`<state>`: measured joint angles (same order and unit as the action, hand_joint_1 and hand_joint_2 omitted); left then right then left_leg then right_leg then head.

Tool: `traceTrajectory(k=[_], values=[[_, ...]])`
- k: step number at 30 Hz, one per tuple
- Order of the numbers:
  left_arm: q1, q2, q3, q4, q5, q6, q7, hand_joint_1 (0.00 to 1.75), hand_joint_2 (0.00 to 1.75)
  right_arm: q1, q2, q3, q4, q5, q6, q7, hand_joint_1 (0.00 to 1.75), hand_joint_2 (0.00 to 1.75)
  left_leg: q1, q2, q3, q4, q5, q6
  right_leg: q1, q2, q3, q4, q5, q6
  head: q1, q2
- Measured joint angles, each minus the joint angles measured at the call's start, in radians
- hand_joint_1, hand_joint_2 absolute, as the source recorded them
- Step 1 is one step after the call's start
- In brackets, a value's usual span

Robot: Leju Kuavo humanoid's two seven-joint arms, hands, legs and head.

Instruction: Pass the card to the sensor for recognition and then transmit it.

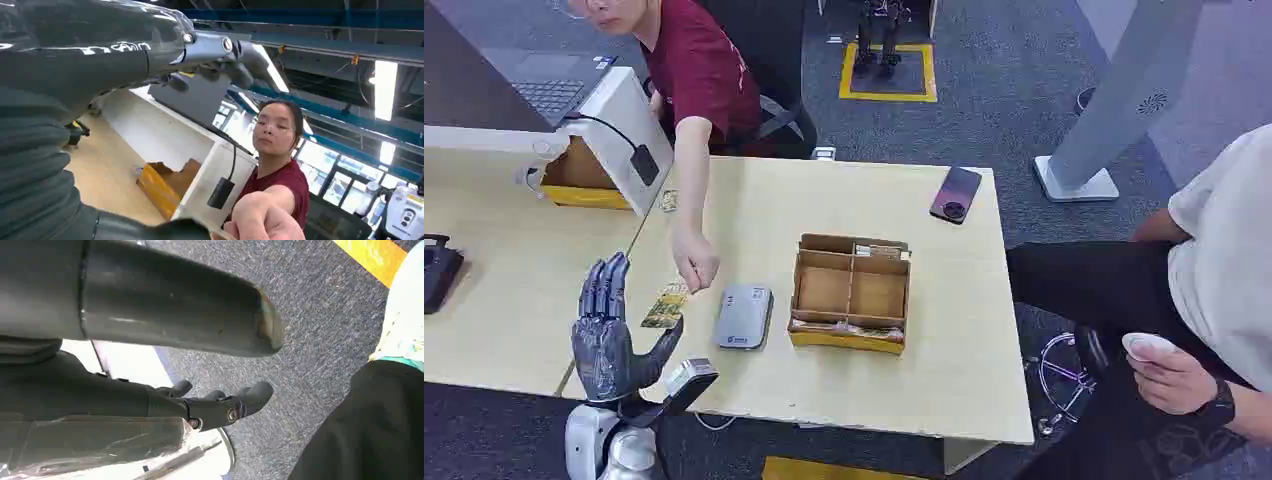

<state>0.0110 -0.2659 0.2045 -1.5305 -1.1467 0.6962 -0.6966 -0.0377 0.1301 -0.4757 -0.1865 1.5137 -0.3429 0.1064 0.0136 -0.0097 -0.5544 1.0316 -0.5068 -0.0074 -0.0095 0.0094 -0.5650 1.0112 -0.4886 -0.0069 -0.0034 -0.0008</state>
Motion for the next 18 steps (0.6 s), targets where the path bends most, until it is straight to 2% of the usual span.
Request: traceTrajectory(k=[3, 4, 18], values=[[0.0, 0.0, 0.0, 0.002, 0.001, 0.0, 0.0, 1.27, 1.75, 0.0, 0.0, 0.0, 0.0, 0.0, 0.0, 0.0, 0.0, 0.0, 0.0, 0.0, 0.0, 0.0, 0.0, 0.0, 0.0, 0.0, 0.0, 0.0, 0.0, 0.0, 0.0, 0.0], [0.0, 0.0, 0.0, 0.002, 0.001, 0.0, 0.0, 1.75, 1.75, 0.0, 0.0, 0.0, 0.0, 0.0, 0.0, 0.0, 0.0, 0.0, 0.0, 0.0, 0.0, 0.0, 0.0, 0.0, 0.0, 0.0, 0.0, 0.0, 0.0, 0.0, 0.0, 0.0], [0.001, 0.003, 0.0, 0.019, 0.019, 0.0, 0.0, 1.75, 1.75, 0.001, 0.0, 0.0, 0.0, 0.0, -0.01, -0.008, 0.0, 0.0, 0.0, 0.0, 0.0, 0.0, 0.0, 0.0, 0.0, 0.0, 0.0, 0.0, 0.0, 0.0, 0.0, 0.0]])
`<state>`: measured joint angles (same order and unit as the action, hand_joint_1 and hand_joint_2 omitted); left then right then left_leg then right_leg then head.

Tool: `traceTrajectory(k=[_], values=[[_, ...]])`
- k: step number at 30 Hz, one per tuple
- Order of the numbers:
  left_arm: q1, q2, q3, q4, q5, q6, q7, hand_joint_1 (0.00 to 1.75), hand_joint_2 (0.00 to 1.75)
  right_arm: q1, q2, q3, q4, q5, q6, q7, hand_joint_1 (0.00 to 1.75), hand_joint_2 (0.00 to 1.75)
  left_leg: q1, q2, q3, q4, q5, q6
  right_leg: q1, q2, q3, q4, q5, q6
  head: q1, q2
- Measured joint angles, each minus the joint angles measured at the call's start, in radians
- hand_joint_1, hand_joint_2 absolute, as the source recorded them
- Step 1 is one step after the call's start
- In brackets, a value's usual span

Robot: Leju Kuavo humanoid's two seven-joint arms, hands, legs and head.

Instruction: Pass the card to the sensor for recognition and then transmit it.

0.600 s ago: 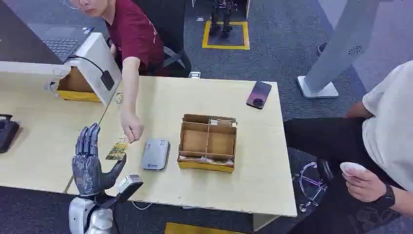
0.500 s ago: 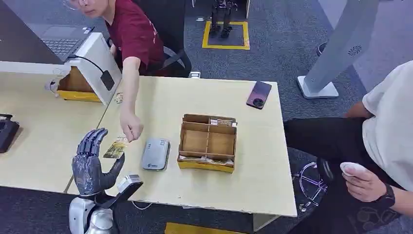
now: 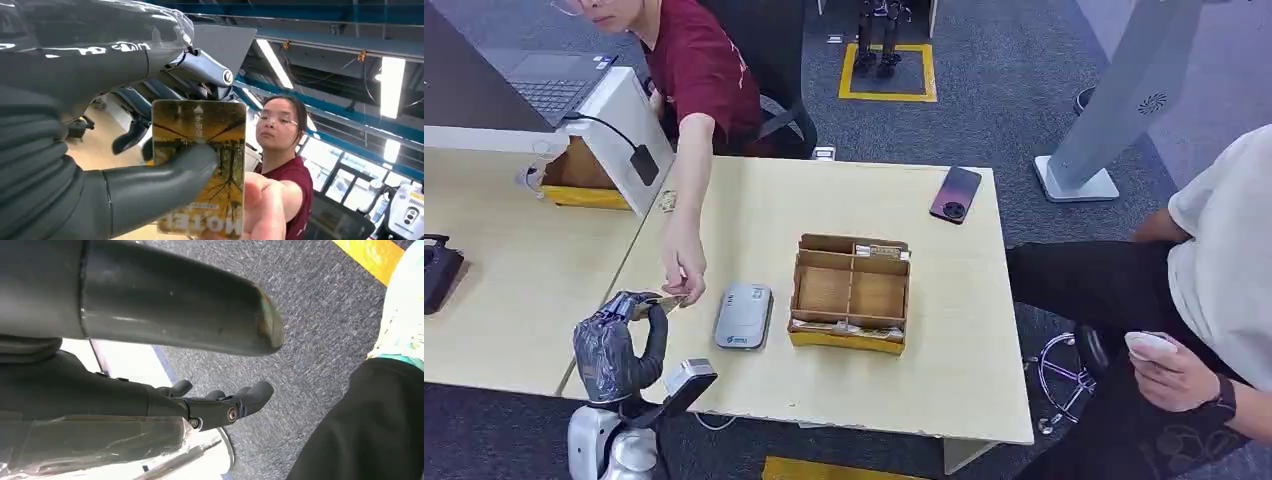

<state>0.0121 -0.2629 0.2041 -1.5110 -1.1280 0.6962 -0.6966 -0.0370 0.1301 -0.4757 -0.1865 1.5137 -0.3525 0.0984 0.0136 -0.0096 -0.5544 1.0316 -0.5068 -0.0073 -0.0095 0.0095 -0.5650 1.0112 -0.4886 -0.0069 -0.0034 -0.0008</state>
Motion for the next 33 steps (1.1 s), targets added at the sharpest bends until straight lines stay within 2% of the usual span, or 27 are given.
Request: traceTrajectory(k=[5, 7, 8, 12, 15, 17, 22, 23, 25, 33], values=[[0.003, 0.008, -0.002, 0.009, 0.033, 0.0, 0.0, 1.75, 1.75, 0.0, 0.0, 0.0, 0.0, 0.0, -0.013, -0.004, 0.0, 0.0, 0.0, 0.0, 0.0, 0.0, 0.0, 0.0, 0.0, 0.0, 0.0, 0.0, 0.0, 0.0, 0.0, 0.0], [0.001, 0.009, -0.008, 0.034, 0.102, 0.0, 0.002, 1.75, 1.75, 0.001, 0.0, 0.0, 0.0, 0.0, -0.016, -0.004, 0.0, 0.0, 0.0, 0.0, 0.0, 0.0, 0.0, 0.0, 0.0, 0.0, 0.0, 0.0, 0.0, 0.0, 0.0, 0.0], [0.001, 0.018, -0.023, 0.057, 0.156, 0.0, 0.024, 1.75, 1.75, 0.001, 0.0, 0.0, 0.0, -0.003, -0.022, -0.004, 0.0, 0.0, 0.0, 0.0, 0.0, 0.0, 0.0, 0.0, 0.0, 0.0, 0.0, 0.0, 0.0, 0.0, 0.0, 0.0], [-0.03, 0.033, -0.088, 0.197, 0.392, -0.012, 0.027, 1.75, 1.75, 0.003, 0.0, 0.003, 0.0, -0.006, -0.032, -0.001, 0.0, 0.0, -0.001, -0.001, 0.0, 0.0, 0.0, 0.0, 0.0, 0.0, 0.0, 0.0, 0.0, 0.0, 0.0, 0.0], [-0.045, 0.072, -0.195, 0.265, 0.598, -0.065, 0.108, 1.75, 1.75, 0.007, 0.0, 0.003, 0.0, -0.007, -0.04, -0.002, 0.0, 0.0, -0.001, 0.0, 0.0, 0.0, 0.0, 0.0, 0.0, 0.0, 0.0, 0.0, 0.0, 0.0, 0.0, 0.0], [-0.057, 0.103, -0.265, 0.287, 0.682, -0.086, 0.15, 1.75, 1.75, 0.009, 0.0, 0.003, 0.0, -0.008, -0.045, -0.002, 0.0, 0.0, -0.001, 0.0, 0.0, 0.0, 0.0, 0.0, 0.0, 0.0, 0.0, 0.0, 0.0, 0.0, 0.0, 0.0], [-0.062, 0.122, -0.307, 0.294, 0.734, -0.1, 0.18, 1.75, 1.75, 0.01, 0.0, 0.003, 0.0, -0.008, -0.047, -0.001, 0.0, 0.0, -0.001, 0.0, 0.0, 0.0, 0.0, 0.0, 0.0, 0.001, -0.001, 0.0, 0.0, 0.0, 0.0, 0.0], [-0.072, 0.157, -0.392, 0.307, 0.818, -0.132, 0.23, 1.75, 1.75, 0.012, 0.0, 0.003, 0.002, -0.008, -0.049, 0.003, 0.0, 0.0, -0.001, 0.0, 0.0, 0.0, 0.0, 0.0, 0.0, 0.0, -0.001, 0.0, 0.0, 0.0, 0.0, 0.0], [-0.077, 0.17, -0.426, 0.313, 0.861, -0.14, 0.244, 1.75, 1.75, 0.013, 0.0, 0.003, 0.002, -0.008, -0.05, 0.006, 0.0, 0.0, -0.001, 0.0, 0.0, 0.0, 0.0, 0.0, 0.0, 0.0, -0.001, 0.0, 0.0, 0.0, 0.0, 0.0], [-0.116, 0.203, -0.471, 0.364, 0.906, -0.11, 0.275, 1.75, 1.75, 0.014, 0.001, 0.004, 0.003, -0.006, -0.05, 0.011, 0.0, 0.0, -0.001, 0.0, 0.0, 0.0, 0.0, 0.0, 0.0, 0.0, -0.001, 0.0, 0.0, 0.0, 0.0, 0.0]])
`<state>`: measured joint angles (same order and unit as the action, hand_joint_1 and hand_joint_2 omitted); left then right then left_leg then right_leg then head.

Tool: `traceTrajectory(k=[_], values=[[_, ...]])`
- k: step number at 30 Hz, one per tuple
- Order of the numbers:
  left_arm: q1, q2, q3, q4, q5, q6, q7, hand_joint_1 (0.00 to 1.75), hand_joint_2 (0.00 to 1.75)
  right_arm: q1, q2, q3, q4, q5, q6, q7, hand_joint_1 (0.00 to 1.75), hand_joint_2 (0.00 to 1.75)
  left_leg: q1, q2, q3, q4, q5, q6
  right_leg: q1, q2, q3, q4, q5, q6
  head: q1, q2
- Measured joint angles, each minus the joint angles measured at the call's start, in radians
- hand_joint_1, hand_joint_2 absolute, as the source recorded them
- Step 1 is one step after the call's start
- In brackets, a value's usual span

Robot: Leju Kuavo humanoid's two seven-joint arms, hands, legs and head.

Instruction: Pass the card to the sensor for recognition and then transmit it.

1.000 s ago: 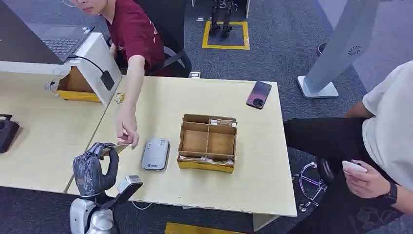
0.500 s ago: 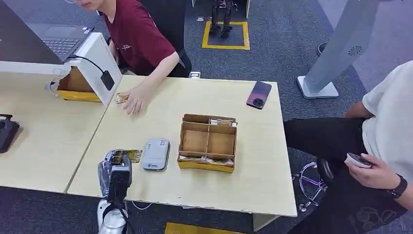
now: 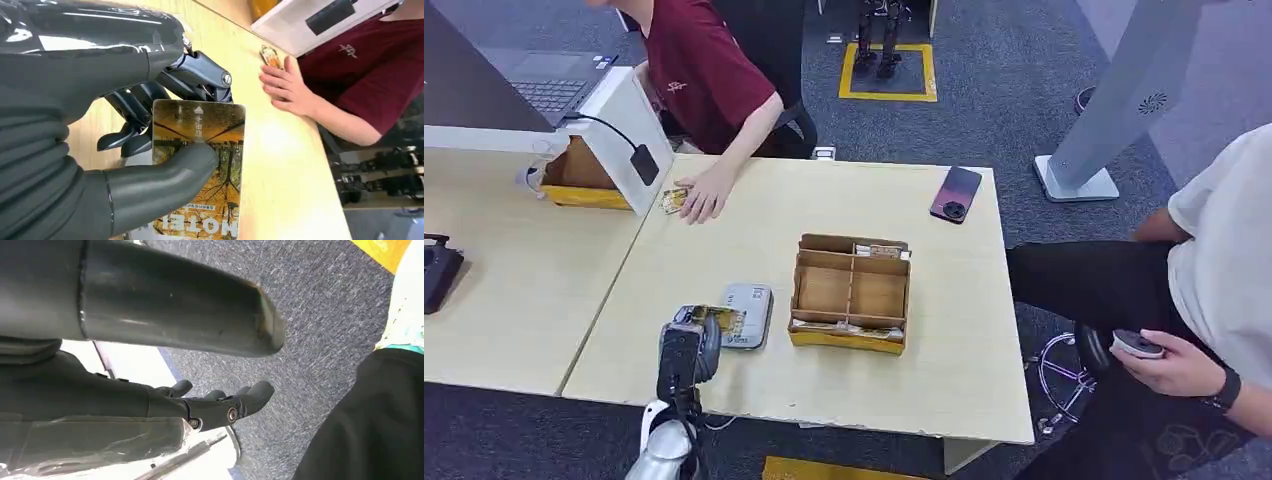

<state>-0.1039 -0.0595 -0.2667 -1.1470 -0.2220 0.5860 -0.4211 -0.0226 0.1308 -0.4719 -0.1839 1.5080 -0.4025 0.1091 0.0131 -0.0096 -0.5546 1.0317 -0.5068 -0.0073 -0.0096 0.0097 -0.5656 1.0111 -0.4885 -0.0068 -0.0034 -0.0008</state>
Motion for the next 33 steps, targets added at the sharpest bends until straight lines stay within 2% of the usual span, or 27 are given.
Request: traceTrajectory(k=[15, 33], values=[[-0.052, 0.016, 0.0, 0.13, 0.058, 0.009, -0.014, 1.75, 1.75, 0.0, 0.0, 0.017, 0.0, 0.002, 0.003, 0.001, 0.0, 0.0, 0.0, 0.0, 0.0, 0.0, 0.0, 0.0, 0.0, 0.0, 0.0, 0.0, 0.0, 0.0, 0.0, 0.0], [-0.06, 0.016, 0.005, 0.151, 0.076, 0.002, -0.022, 1.75, 1.75, 0.0, 0.0, 0.022, 0.0, 0.003, 0.003, 0.001, 0.0, 0.0, 0.0, 0.0, 0.0, 0.0, 0.0, 0.0, 0.0, 0.0, 0.0, 0.0, 0.0, 0.0, 0.0, 0.0]])
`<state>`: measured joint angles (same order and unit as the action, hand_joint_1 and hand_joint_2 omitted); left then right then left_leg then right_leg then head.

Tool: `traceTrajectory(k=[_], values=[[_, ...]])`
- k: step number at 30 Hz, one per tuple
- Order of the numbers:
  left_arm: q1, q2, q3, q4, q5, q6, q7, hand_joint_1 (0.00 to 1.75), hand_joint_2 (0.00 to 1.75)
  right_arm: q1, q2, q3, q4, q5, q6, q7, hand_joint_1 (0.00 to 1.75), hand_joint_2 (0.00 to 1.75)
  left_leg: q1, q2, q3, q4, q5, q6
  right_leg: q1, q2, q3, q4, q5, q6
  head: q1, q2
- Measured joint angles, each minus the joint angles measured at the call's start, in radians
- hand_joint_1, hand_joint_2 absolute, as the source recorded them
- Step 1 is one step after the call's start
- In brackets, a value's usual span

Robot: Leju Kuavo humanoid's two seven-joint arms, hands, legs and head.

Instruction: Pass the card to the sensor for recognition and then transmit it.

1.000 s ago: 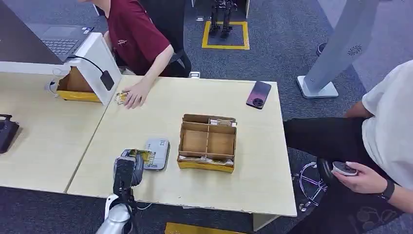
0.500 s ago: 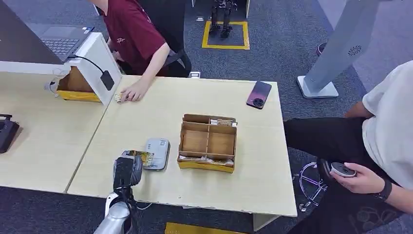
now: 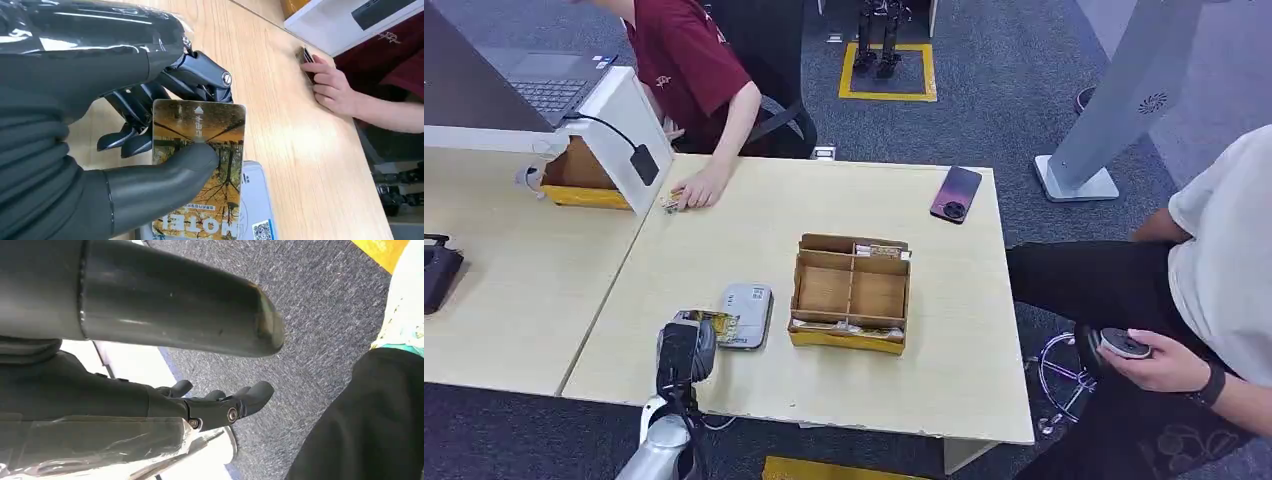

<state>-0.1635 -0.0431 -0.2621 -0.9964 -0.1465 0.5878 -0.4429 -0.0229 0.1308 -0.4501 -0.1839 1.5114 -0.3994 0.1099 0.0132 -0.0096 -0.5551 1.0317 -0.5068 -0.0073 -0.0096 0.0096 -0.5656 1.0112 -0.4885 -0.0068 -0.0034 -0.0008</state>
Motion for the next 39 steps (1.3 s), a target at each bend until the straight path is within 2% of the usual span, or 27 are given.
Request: traceTrajectory(k=[4, 17, 30, 39], values=[[0.0, 0.0, 0.0, 0.0, 0.016, -0.026, 0.009, 1.75, 1.75, 0.0, 0.0, 0.0, 0.0, 0.0, 0.0, 0.001, 0.0, 0.0, 0.0, 0.0, 0.0, 0.0, 0.0, 0.0, 0.0, 0.0, 0.0, 0.0, 0.0, 0.0, 0.0, 0.0], [-0.041, -0.001, 0.021, 0.03, 0.025, 0.005, 0.013, 1.75, 1.75, -0.002, 0.0, 0.013, 0.0, 0.002, 0.002, 0.006, 0.0, 0.0, 0.0, 0.0, 0.0, 0.0, 0.0, 0.0, 0.0, 0.0, 0.0, 0.0, 0.0, 0.0, 0.0, 0.0], [-0.071, -0.001, 0.051, 0.092, 0.042, 0.012, -0.009, 1.75, 1.75, -0.004, 0.0, 0.028, 0.0, 0.003, 0.002, 0.007, 0.0, 0.0, 0.0, 0.0, 0.0, 0.0, 0.0, 0.0, 0.0, 0.0, 0.0, 0.0, 0.0, 0.0, 0.0, 0.0], [-0.062, -0.018, 0.05, 0.084, 0.03, -0.037, -0.006, 1.75, 1.75, -0.004, 0.0, 0.033, 0.0, 0.002, 0.002, 0.01, 0.0, 0.0, 0.0, 0.0, 0.0, 0.0, 0.0, 0.0, 0.0, 0.0, 0.0, 0.0, 0.0, 0.0, 0.0, 0.0]])
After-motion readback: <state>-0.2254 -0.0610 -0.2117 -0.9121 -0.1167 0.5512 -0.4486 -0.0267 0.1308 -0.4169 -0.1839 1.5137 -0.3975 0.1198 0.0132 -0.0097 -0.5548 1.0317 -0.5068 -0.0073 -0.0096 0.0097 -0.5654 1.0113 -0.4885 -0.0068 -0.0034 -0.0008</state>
